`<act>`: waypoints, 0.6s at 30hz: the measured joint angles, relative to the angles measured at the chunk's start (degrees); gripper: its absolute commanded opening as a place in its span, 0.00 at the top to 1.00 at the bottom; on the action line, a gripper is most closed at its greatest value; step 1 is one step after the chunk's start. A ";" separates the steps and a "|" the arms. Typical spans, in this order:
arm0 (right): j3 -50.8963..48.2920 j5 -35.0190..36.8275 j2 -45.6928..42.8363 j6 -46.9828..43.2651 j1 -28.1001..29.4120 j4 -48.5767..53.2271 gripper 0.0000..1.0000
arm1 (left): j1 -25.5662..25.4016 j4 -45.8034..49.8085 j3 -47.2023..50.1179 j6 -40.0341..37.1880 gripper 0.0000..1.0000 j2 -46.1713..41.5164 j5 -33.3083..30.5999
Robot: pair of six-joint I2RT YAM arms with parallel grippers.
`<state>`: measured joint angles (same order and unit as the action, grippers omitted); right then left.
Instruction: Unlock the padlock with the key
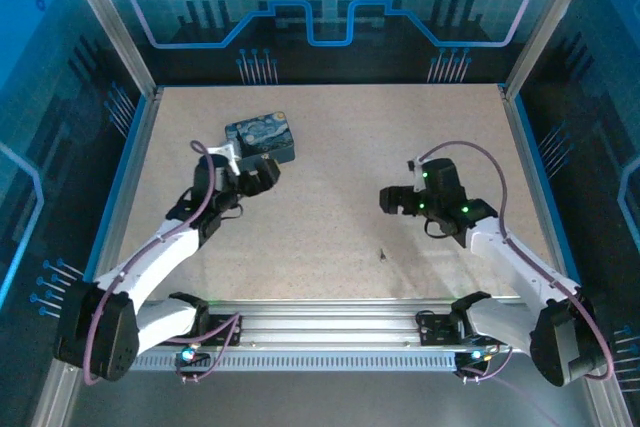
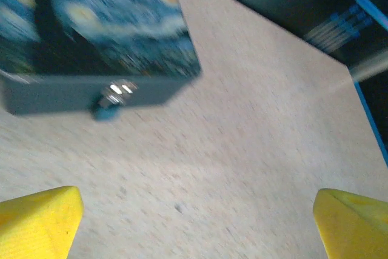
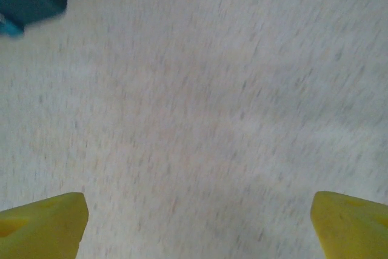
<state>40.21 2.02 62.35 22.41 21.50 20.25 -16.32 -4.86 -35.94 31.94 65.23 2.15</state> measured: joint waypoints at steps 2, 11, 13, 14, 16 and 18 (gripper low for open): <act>0.00 -0.11 0.02 1.44 2.71 4.31 0.10 | -3.41 0.04 -0.79 1.46 0.01 2.08 0.26; -3.76 -2.27 0.33 8.55 10.75 11.54 0.21 | -13.55 -5.40 -3.48 5.84 0.01 9.77 0.55; -4.83 -2.69 0.87 9.90 11.63 11.76 0.23 | -14.71 -6.64 -3.48 6.88 0.01 11.19 0.74; -5.27 -2.91 1.27 10.54 12.00 11.85 0.24 | -15.26 -7.50 -3.48 7.26 0.01 11.96 0.74; -5.77 -3.34 2.08 11.52 12.33 11.80 0.27 | -15.93 -8.50 -3.48 7.91 0.01 13.14 0.76; -5.90 -3.80 2.99 12.48 12.37 11.69 0.30 | -16.39 -9.20 -3.48 8.55 0.01 14.08 0.81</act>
<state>34.30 -1.78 65.34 34.89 33.87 31.94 -32.71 -14.06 -39.42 40.49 79.31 2.96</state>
